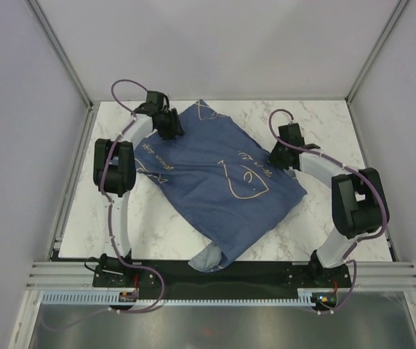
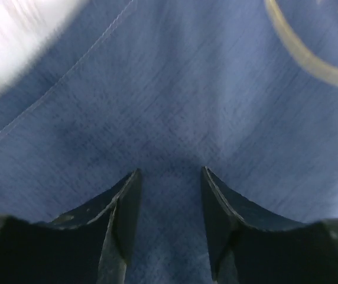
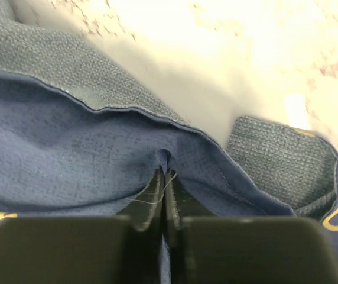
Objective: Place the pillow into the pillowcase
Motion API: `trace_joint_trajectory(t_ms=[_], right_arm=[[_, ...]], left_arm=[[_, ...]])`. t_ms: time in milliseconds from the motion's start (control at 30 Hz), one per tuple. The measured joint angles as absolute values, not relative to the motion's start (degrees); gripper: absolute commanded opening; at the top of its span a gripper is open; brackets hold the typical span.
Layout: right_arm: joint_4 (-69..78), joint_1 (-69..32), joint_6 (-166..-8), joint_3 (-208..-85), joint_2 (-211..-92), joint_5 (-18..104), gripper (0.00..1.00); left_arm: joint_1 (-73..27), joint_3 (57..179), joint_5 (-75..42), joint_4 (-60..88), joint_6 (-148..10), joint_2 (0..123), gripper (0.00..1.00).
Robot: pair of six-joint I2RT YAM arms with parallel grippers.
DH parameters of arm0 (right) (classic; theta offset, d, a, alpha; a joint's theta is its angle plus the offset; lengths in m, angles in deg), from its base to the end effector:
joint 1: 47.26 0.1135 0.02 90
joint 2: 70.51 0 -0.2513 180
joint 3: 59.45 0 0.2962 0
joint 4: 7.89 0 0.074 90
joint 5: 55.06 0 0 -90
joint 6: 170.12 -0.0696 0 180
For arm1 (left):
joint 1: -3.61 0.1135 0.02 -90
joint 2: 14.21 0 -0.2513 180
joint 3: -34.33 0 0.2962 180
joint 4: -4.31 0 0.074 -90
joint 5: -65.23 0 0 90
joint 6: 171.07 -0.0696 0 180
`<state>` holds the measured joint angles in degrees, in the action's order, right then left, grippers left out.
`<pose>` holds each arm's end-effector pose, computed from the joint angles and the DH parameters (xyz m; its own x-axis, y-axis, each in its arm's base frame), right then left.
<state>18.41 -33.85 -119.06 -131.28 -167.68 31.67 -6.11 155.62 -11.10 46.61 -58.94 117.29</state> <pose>0.3979 0.0908 0.1236 -0.7172 0.4741 -0.5108 0.3261 0.8760 0.3553 0.5533 -0.1115 0.1368 -0.8397 -0.2275 -0.4931 -0.0113 0.9151 -0.4030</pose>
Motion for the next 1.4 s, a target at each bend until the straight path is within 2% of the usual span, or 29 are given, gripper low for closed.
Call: trace_joint_trajectory(t_ms=[133,333,433,467,533,567,600,767,933,1100,1133,1233,1400], right_arm=[[18.6,-34.5,-119.6,-136.8,-172.7,32.6,0.00],[18.0,-35.8,-119.5,-149.3,-183.7,36.9,0.00],[17.6,-35.4,-119.3,-154.6,-186.7,39.7,0.11],[17.5,-35.2,-119.2,-155.3,-186.8,40.1,0.20],[17.6,-35.0,-118.9,-156.0,-186.4,40.5,0.34],[17.6,-35.0,-118.6,-156.0,-185.9,40.7,0.45],[17.9,-35.0,-118.5,-155.8,-185.3,40.7,0.50],[18.4,-37.3,-116.5,-150.1,-176.8,40.7,0.68],[18.8,-45.0,-116.2,-141.1,-163.6,39.7,0.80],[19.3,-47.7,-116.8,-132.8,-152.0,37.8,0.82],[19.5,-47.4,-116.7,-132.0,-150.5,37.9,0.82],[19.6,-47.6,-116.0,-129.6,-145.6,38.8,0.82],[19.5,-48.3,-115.3,-123.8,-130.8,39.2,0.82]], left_arm=[[-8.5,139.3,-9.9,37.0,-55.0,111.6,0.42],[-9.5,104.6,-12.4,21.3,-48.8,89.4,0.49],[-10.1,90.3,-13.6,16.5,-45.7,78.9,0.56],[-10.3,88.4,-14.2,15.8,-45.4,77.2,0.60],[-10.5,87.2,-15.2,15.4,-44.9,75.8,0.62],[-10.5,87.4,-15.5,15.2,-44.9,75.9,0.65],[-10.2,87.7,-15.7,15.3,-44.9,76.0,0.66],[-8.4,91.4,-17.2,17.0,-45.2,78.0,0.69],[-6.3,98.7,-18.3,19.8,-45.8,81.0,0.69],[-5.4,101.9,-18.8,20.2,-46.0,80.4,0.69],[-5.3,101.9,-19.1,20.5,-46.0,79.6,0.99],[-5.4,100.3,-21.5,24.3,-46.9,72.2,1.00],[-5.4,91.8,-23.2,27.0,-47.1,43.7,1.00]])
